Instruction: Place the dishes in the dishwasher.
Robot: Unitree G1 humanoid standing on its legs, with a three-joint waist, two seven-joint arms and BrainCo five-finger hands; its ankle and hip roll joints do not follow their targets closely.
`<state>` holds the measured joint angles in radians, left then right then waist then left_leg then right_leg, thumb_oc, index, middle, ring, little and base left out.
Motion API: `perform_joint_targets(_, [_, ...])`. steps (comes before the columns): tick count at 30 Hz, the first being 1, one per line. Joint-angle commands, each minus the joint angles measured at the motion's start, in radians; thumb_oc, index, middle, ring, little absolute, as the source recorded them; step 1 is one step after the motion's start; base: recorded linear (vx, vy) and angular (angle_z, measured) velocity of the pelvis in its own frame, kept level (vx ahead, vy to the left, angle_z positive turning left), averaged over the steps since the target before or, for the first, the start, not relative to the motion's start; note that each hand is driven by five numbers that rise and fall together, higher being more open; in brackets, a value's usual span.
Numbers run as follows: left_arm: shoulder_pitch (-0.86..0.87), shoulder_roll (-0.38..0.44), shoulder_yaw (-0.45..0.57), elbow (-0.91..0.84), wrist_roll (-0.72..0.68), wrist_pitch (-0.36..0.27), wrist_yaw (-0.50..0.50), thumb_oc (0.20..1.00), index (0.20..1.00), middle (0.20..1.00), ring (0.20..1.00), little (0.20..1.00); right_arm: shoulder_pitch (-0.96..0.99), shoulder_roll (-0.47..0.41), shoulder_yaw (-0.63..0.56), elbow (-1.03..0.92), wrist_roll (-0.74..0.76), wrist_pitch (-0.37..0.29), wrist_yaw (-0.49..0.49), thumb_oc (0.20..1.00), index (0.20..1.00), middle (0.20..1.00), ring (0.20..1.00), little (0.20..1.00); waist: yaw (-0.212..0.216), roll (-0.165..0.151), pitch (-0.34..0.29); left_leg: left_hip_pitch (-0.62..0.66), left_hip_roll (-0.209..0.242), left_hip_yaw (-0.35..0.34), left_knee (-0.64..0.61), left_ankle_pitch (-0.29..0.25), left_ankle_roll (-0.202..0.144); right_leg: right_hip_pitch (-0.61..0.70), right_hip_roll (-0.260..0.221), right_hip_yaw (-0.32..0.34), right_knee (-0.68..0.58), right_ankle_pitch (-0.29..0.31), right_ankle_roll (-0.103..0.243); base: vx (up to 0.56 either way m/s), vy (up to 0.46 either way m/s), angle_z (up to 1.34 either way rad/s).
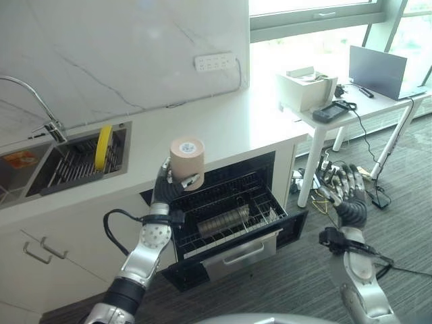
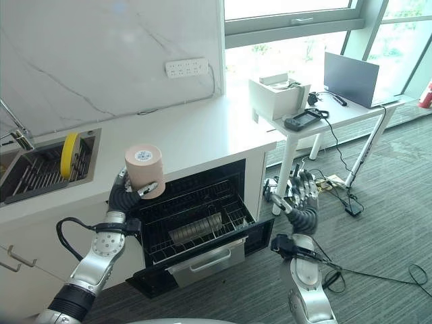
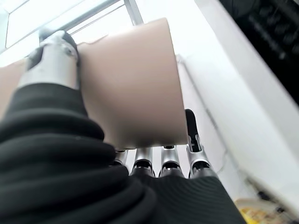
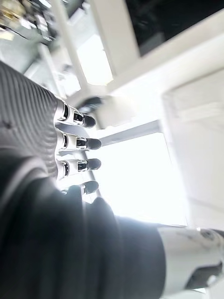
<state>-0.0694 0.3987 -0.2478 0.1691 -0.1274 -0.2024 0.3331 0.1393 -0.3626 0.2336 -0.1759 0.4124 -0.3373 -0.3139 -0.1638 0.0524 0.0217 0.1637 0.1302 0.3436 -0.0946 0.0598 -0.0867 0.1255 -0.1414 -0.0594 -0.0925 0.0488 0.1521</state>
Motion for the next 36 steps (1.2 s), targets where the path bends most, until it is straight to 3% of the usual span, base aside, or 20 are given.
perform_joint_targets(1, [-0.102,0.079,0.024,0.005,-0.055,-0.036,-0.022,0.2,0.2,0.2,0.2,0.2,-0.106,0.0,0.0,-0.01,0.011,-0.022,0.122,1.0,1.0,1.0,1.0,1.0,0.02,-0.027,0.044,0.041,0.053,-0.074,0.048,-0.116,-0.017,-0.031,-0.117,-0.05,0.027,0.004,0.08,0.0,0.0,0.0])
perform_joint_targets(6, [-0.131,0.075,-0.026,-0.017,-0.044,-0.029,-0.024,0.2,0.2,0.2,0.2,0.2,-0.163,-0.012,0.097,0.017,0.062,0.012,0.181,1.0,1.0,1.0,1.0,1.0,0.041,-0.035,0.041,0.037,0.054,-0.078,0.061,-0.121,-0.018,-0.031,-0.125,-0.065,0.027,0.008,0.082,0.0,0.0,0.0])
perform_joint_targets(9, [-0.147,0.083,-0.045,-0.044,0.008,-0.021,-0.012,0.2,0.2,0.2,0.2,0.2,-0.18,0.013,0.135,0.069,0.2,0.061,0.213,1.0,1.0,1.0,1.0,1.0,0.056,-0.04,0.039,0.036,0.055,-0.081,0.066,-0.122,-0.02,-0.027,-0.129,-0.079,0.028,0.011,0.083,0.0,0.0,0.0])
perform_joint_targets(21, [-0.209,0.124,-0.123,-0.134,0.2,0.049,-0.016,0.2,0.2,0.2,0.2,0.2,-0.253,0.032,0.22,0.097,0.305,0.14,0.27,1.0,1.0,1.0,1.0,1.0,0.105,-0.052,0.041,0.038,0.049,-0.114,0.049,-0.114,-0.023,-0.012,-0.146,-0.127,0.029,0.017,0.092,0.01,-0.003,0.07])
perform_joint_targets(30, [-0.236,0.11,-0.165,-0.114,0.191,0.081,-0.059,0.2,0.2,0.2,0.2,0.2,-0.34,0.035,0.273,0.022,0.405,0.168,0.367,1.0,1.0,1.0,1.0,1.0,0.127,-0.06,0.033,0.042,0.053,-0.13,0.024,-0.1,-0.027,0.0,-0.142,-0.147,0.027,0.015,0.093,0.02,-0.016,0.1])
perform_joint_targets(36, [-0.278,0.09,-0.212,-0.102,0.201,0.101,-0.075,0.2,0.2,0.2,0.2,0.2,-0.385,0.067,0.327,0.008,0.454,0.2,0.359,1.0,1.0,1.0,1.0,1.0,0.136,-0.063,0.017,0.035,0.057,-0.143,0.007,-0.092,-0.031,0.005,-0.14,-0.165,0.023,0.014,0.092,0.01,-0.01,0.04])
